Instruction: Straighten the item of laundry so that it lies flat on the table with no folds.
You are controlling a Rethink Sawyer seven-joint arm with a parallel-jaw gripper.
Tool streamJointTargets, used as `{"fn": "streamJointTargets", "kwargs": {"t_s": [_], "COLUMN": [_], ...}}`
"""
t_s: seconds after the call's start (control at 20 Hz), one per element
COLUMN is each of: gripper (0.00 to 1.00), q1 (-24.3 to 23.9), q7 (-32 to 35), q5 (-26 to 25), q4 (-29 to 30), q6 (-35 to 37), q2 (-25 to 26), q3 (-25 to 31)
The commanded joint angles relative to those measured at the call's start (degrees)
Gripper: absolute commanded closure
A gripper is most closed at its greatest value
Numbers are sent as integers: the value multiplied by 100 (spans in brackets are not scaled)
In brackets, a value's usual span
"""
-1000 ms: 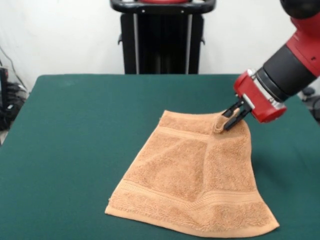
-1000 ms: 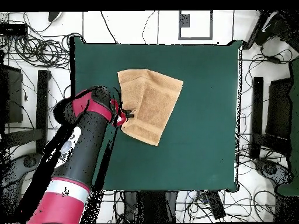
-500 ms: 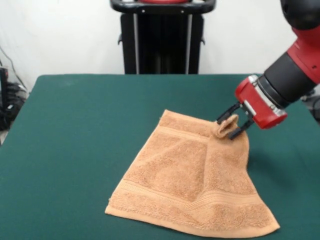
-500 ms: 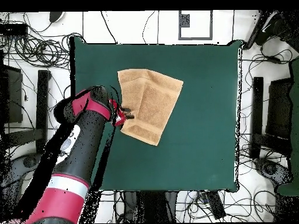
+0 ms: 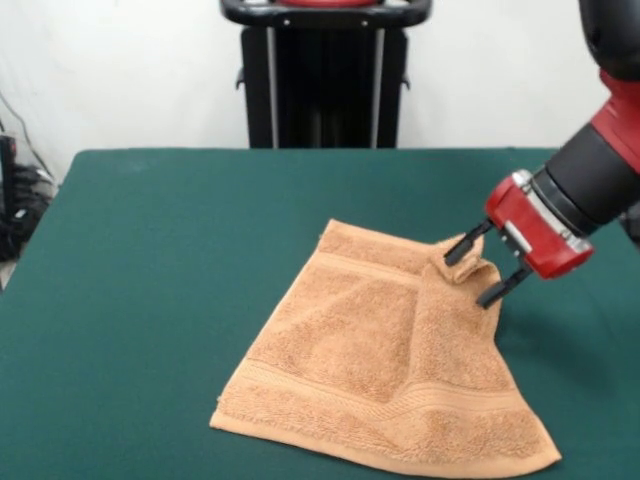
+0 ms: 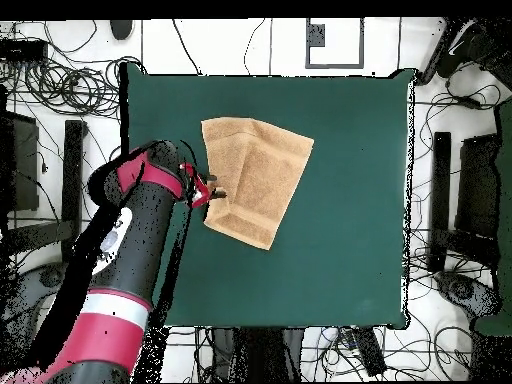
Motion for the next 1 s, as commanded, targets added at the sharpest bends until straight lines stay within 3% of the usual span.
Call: {"fn": "streamJointTargets", "kwargs": {"t_s": [0.05, 0.2, 0.6, 1.0], "gripper": [0, 0, 0, 0], "q1": [18, 36, -88, -99], "q7": [478, 498, 97, 50], "q5": [105, 69, 51, -112], "q4": [-225, 21, 1093, 1663], "q6": [129, -61, -498, -881], "q2": [328, 192, -809, -1162], "q3": [419, 379, 457, 480]}}
